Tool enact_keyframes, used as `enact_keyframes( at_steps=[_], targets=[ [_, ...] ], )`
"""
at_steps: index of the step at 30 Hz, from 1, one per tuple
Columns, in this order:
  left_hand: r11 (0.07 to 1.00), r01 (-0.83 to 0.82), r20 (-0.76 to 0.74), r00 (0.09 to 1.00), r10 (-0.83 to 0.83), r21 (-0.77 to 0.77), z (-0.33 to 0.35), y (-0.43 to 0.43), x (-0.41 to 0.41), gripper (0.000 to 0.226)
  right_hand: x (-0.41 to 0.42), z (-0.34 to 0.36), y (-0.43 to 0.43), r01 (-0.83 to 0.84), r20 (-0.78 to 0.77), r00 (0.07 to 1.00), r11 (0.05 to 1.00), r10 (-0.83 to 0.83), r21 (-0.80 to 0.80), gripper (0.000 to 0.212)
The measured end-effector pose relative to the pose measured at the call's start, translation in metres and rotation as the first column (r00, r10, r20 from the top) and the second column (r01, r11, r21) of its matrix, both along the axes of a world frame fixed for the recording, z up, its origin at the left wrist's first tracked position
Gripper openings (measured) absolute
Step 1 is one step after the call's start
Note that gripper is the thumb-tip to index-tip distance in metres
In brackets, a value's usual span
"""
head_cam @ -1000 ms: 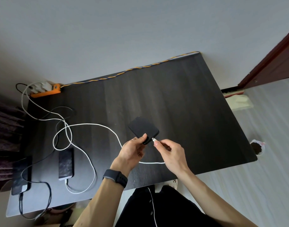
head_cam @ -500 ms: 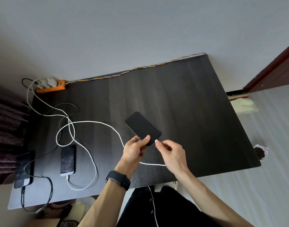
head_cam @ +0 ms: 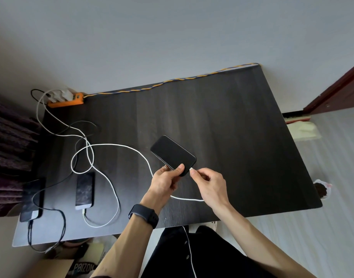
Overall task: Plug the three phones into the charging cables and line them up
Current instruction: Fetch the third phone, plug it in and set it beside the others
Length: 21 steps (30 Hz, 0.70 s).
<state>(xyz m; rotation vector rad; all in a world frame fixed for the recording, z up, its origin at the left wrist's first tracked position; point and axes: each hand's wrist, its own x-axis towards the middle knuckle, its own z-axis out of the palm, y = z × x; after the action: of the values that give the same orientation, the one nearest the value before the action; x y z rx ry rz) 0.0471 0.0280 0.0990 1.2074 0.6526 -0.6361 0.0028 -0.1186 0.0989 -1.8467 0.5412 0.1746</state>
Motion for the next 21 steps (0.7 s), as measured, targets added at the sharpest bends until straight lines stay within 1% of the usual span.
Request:
enact_keyframes(
  at_steps=[6,12,15,18,21],
  targets=[
    [1.0,-0.008,-0.004,1.0,0.008,0.012,0.001,0.007,0.002,0.029,0.003,-0.002,0.006,-0.015,-0.001,1.0,1.0,0.015,0.015,0.03],
    [0.998,0.054,-0.003,0.999,-0.054,0.03,0.006,0.02,0.006,0.018,0.01,0.001,0.01,-0.066,0.002,0.998,0.997,0.066,0.043,0.033],
    [0.995,0.072,0.004,0.997,-0.072,0.069,0.004,0.026,0.007,0.017,0.01,0.0,0.014,-0.095,-0.021,0.995,0.994,0.096,0.046,0.033],
    [0.993,0.077,0.01,0.997,-0.078,0.089,0.002,0.03,0.007,0.017,0.008,-0.005,0.02,-0.059,-0.041,0.997,0.996,0.062,0.073,0.028],
    [0.991,0.089,0.008,0.996,-0.09,0.103,0.0,0.035,0.007,0.023,0.007,-0.008,0.026,-0.045,-0.057,0.997,0.992,0.052,0.12,0.025]
  ],
)
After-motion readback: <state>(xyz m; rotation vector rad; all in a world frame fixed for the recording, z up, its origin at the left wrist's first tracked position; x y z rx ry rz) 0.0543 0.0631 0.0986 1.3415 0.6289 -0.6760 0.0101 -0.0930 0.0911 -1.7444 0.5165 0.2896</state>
